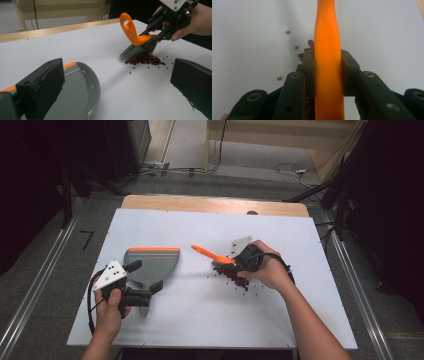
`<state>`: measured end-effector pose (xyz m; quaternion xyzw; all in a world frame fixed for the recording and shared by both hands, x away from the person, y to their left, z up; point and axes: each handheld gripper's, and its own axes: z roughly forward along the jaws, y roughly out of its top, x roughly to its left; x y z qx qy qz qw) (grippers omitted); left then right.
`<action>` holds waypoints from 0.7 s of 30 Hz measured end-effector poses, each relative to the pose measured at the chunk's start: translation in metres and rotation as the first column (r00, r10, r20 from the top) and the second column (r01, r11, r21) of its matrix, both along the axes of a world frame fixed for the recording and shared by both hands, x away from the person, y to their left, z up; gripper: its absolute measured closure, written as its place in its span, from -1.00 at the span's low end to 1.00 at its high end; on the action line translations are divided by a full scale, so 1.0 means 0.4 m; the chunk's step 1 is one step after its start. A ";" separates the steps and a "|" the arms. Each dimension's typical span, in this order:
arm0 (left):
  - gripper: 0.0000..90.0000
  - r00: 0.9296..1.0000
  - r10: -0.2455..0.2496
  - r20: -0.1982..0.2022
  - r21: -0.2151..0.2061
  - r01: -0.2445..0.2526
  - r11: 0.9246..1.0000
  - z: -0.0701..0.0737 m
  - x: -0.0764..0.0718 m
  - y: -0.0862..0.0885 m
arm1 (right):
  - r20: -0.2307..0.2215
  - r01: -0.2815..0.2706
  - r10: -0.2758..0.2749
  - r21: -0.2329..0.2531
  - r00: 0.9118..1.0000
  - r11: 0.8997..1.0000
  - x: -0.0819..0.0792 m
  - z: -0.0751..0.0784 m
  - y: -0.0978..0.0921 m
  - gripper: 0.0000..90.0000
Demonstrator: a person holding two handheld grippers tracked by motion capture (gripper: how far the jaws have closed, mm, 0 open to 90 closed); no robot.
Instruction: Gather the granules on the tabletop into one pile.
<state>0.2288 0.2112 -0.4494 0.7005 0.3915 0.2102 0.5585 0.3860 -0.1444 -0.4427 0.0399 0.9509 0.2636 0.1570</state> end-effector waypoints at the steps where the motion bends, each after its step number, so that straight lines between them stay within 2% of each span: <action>1: -1.00 1.000 -0.001 0.000 0.000 0.001 1.000 0.000 0.000 -0.001 | 0.002 0.021 -0.021 0.024 1.000 1.000 -0.002 0.015 -0.011 0.53; 3: -1.00 1.000 -0.003 0.000 0.002 0.003 1.000 0.000 0.000 -0.003 | -0.017 0.050 -0.049 0.058 0.999 0.997 -0.008 0.036 -0.025 0.53; 4: -1.00 1.000 -0.003 0.000 0.004 0.003 1.000 0.000 0.001 -0.004 | -0.017 0.050 -0.049 0.058 0.999 0.997 -0.008 0.036 -0.025 0.53; 5: -1.00 1.000 -0.004 0.000 0.004 0.004 1.000 -0.001 0.001 -0.005 | -0.042 0.059 -0.055 0.094 0.998 0.994 -0.024 0.067 -0.044 0.53; 6: -1.00 1.000 -0.003 -0.001 0.003 0.003 1.000 -0.001 0.001 -0.005 | -0.072 0.067 -0.059 0.106 0.996 0.992 -0.034 0.080 -0.051 0.53; 7: -1.00 1.000 -0.003 -0.001 0.003 0.003 1.000 -0.001 0.001 -0.005 | -0.103 0.076 -0.064 0.110 0.993 0.991 -0.041 0.089 -0.056 0.53; 9: -1.00 1.000 -0.003 0.000 0.003 0.003 1.000 -0.001 0.001 -0.004 | -0.182 0.112 -0.093 0.101 0.979 0.989 -0.066 0.107 -0.063 0.53; 10: -1.00 1.000 -0.001 -0.002 0.002 0.001 1.000 0.000 0.002 -0.003 | -0.209 0.112 -0.090 0.096 0.974 0.989 -0.078 0.111 -0.064 0.53; 11: -1.00 1.000 -0.001 -0.002 0.002 0.001 1.000 0.000 0.002 -0.003 | -0.209 0.112 -0.090 0.096 0.974 0.989 -0.078 0.111 -0.064 0.53; 13: -1.00 1.000 0.002 -0.003 0.002 -0.002 1.000 0.000 0.001 -0.004 | -0.270 0.070 -0.045 0.084 0.962 0.994 -0.115 0.100 -0.057 0.53; 15: -1.00 1.000 0.002 -0.002 0.003 -0.002 1.000 0.001 0.001 -0.005 | -0.308 0.043 -0.019 0.071 0.951 0.997 -0.125 0.078 -0.047 0.53; 16: -1.00 1.000 0.002 -0.003 0.004 -0.002 1.000 0.001 0.001 -0.005 | -0.308 0.043 -0.019 0.071 0.951 0.997 -0.125 0.078 -0.047 0.53; 19: -1.00 1.000 -0.002 0.000 0.008 0.002 1.000 0.001 0.001 -0.007 | -0.348 0.029 -0.018 0.026 0.937 0.999 -0.127 0.019 -0.023 0.53; 20: -1.00 1.000 -0.002 -0.001 0.008 0.002 1.000 0.000 0.001 -0.007 | -0.348 0.035 -0.029 0.010 0.937 0.999 -0.122 0.007 -0.020 0.53; 21: -1.00 1.000 0.000 -0.002 0.010 0.000 1.000 0.000 0.001 -0.007 | -0.346 0.041 -0.031 0.024 0.938 0.999 -0.116 0.000 -0.020 0.53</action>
